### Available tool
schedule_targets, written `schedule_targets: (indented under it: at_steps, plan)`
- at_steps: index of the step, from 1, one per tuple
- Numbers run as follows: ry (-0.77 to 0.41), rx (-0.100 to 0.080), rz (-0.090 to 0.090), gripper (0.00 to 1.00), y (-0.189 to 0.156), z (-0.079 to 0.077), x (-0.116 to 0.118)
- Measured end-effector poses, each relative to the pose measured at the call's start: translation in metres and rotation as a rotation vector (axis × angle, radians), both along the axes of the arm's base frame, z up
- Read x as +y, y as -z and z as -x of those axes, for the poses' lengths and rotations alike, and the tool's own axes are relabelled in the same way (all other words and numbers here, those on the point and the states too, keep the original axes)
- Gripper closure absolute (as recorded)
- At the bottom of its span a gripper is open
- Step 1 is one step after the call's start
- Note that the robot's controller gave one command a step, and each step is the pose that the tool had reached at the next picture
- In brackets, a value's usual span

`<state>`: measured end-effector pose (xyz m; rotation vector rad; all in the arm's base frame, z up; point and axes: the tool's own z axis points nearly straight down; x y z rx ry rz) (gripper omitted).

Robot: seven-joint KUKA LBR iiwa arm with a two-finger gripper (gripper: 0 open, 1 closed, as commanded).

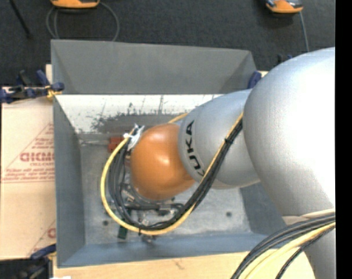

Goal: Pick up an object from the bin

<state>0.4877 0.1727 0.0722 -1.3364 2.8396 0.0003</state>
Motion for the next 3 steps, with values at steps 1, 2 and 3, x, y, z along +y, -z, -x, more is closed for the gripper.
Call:
schedule_targets:
  at_steps: [1, 2, 3]
  plan:
    - [-0.082, -0.015, -0.002, 0.00, -0.102, -0.100, -0.001]
    - [-0.306, 0.007, -0.001, 0.00, -0.004, -0.055, -0.026]
    - [-0.681, 0.003, 0.001, 0.00, 0.002, -0.018, 0.006]
